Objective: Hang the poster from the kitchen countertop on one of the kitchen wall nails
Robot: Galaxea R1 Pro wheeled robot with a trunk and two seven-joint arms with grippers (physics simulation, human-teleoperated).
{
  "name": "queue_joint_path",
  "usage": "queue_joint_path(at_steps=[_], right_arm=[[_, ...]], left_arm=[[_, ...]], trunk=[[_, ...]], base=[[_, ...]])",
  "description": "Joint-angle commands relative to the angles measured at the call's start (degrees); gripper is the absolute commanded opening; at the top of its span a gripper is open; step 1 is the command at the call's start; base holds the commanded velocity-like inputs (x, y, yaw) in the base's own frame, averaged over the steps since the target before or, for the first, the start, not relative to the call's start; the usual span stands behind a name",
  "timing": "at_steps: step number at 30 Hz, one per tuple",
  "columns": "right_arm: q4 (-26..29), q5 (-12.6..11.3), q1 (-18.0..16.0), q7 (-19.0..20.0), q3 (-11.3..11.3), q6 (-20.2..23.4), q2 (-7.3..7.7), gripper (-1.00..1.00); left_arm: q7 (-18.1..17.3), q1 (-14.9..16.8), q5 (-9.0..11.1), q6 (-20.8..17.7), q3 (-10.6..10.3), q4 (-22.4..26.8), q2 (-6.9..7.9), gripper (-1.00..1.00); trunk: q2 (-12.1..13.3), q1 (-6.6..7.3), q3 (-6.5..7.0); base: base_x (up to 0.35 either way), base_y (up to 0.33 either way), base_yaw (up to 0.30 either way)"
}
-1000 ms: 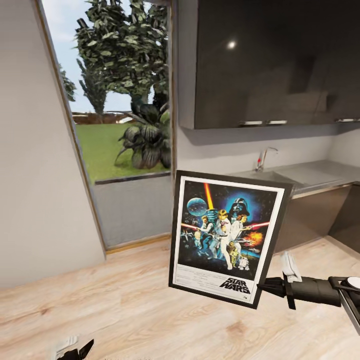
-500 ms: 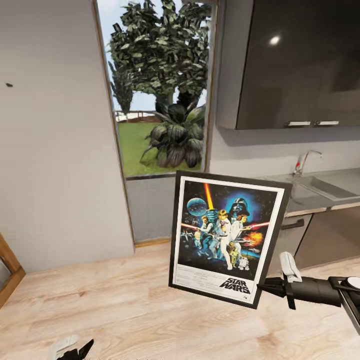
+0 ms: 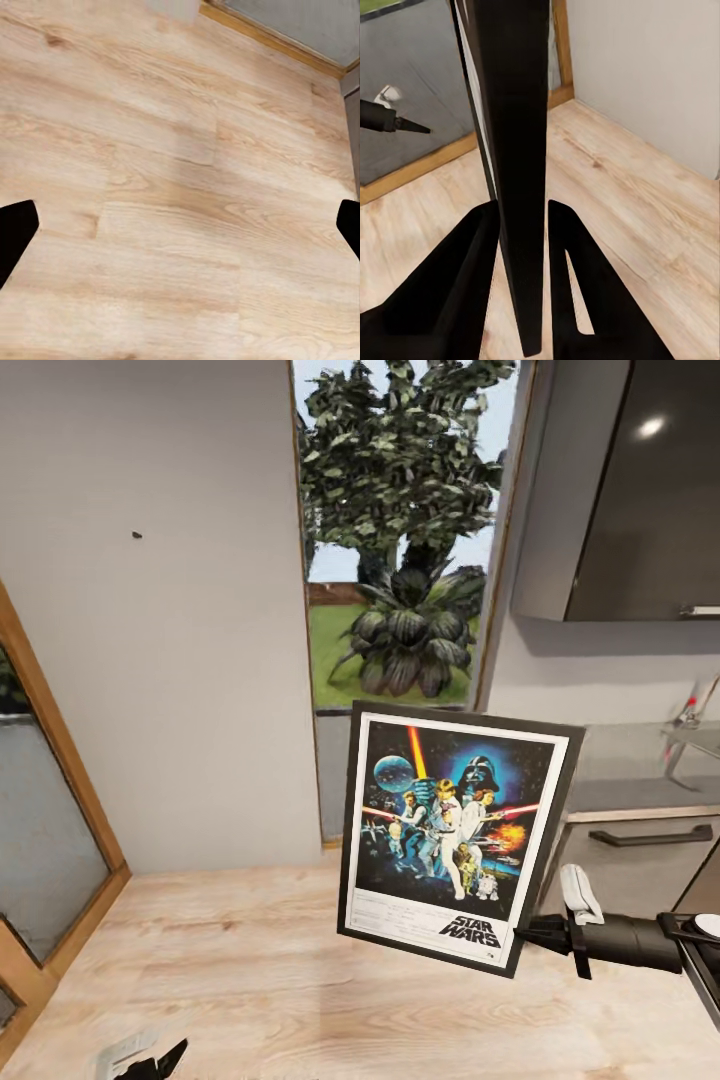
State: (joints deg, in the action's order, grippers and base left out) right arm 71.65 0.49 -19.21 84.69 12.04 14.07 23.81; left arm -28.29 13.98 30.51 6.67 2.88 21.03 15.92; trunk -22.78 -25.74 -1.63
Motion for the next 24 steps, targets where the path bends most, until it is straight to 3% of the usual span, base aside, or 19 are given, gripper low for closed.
queue_joint_path(at_steps=[1,12,24], right_arm=[[0.07,0.04,-0.04,0.30,0.07,0.70,0.00,-1.00],[0.07,0.04,-0.04,0.30,0.06,0.76,0.00,-1.00],[0.02,-0.04,-0.04,0.30,0.17,0.87,-0.01,-1.00]], left_arm=[[-0.36,0.08,0.25,0.01,0.10,-0.12,-0.01,1.00],[-0.36,0.08,0.25,0.01,0.09,-0.07,-0.01,1.00],[-0.36,0.08,0.25,0.01,0.05,-0.07,-0.01,1.00]], trunk=[[-0.14,-0.04,-0.14],[-0.14,-0.04,-0.14],[-0.14,-0.04,-0.14]], base=[[0.000,0.294,0.268],[0.030,0.294,0.246],[0.076,0.298,0.029]])
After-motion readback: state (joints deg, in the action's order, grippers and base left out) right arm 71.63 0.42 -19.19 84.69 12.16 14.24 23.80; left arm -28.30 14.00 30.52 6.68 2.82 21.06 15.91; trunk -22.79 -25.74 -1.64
